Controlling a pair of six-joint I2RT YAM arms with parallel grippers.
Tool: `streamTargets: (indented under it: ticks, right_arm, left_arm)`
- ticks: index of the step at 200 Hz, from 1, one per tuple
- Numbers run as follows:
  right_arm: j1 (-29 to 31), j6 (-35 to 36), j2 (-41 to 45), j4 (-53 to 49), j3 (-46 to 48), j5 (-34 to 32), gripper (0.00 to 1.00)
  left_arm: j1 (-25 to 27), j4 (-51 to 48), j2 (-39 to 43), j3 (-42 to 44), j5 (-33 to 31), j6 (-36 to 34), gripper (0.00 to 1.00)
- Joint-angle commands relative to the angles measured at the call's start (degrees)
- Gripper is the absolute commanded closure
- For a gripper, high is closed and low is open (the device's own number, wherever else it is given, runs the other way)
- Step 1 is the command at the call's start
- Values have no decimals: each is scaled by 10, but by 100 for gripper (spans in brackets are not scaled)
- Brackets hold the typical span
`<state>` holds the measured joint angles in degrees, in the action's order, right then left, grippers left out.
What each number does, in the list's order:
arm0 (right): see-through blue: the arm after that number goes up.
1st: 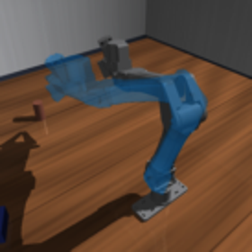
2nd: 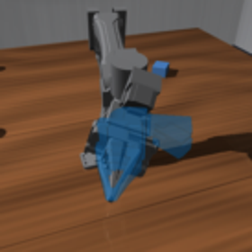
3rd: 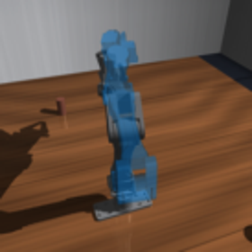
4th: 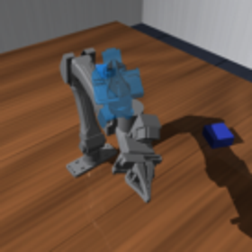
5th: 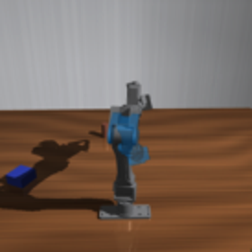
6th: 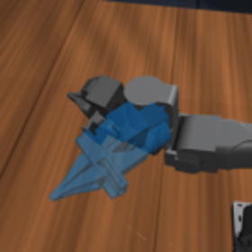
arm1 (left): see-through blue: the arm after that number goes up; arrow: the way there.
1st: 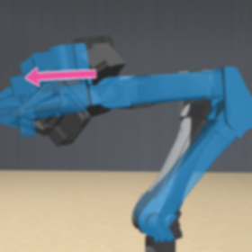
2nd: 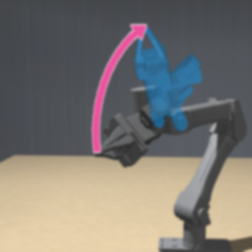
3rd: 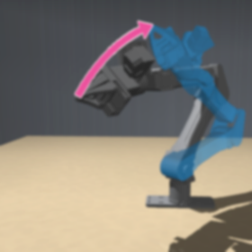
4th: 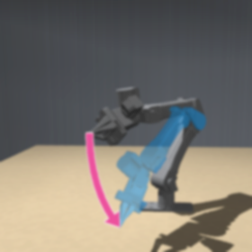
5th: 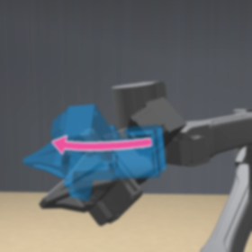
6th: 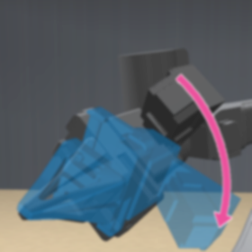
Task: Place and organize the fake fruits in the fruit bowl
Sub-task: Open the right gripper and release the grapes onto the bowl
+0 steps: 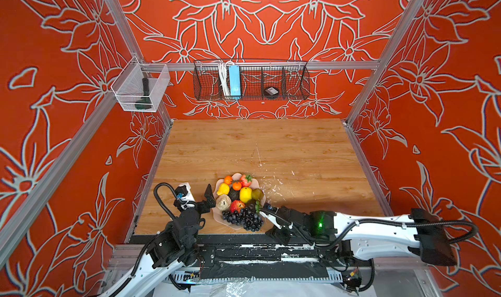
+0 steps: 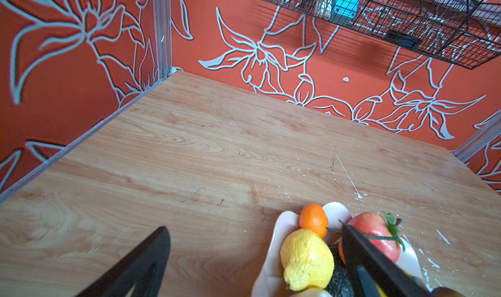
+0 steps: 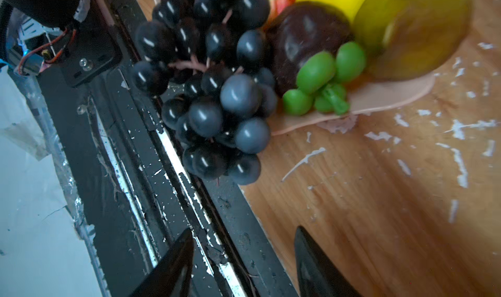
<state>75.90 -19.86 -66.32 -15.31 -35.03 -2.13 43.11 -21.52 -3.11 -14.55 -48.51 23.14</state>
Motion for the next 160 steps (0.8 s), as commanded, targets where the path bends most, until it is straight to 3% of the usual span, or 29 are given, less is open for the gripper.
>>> streamTargets:
  ticks: [1, 52, 124, 160]
  right_arm:
    - [7, -22, -11, 92, 26, 18, 46]
    - [22, -23, -28, 214, 74, 3, 54]
    - [24, -23, -93, 204, 44, -29, 78]
    - [24, -16, -85, 210, 45, -33, 81]
  left_arm:
    - [-3, 7, 3, 5, -7, 2, 2]
    - [-3, 15, -2, 9, -6, 0, 2]
    - [-3, 20, -9, 10, -8, -1, 2]
    - [-3, 28, -13, 13, -5, -3, 2]
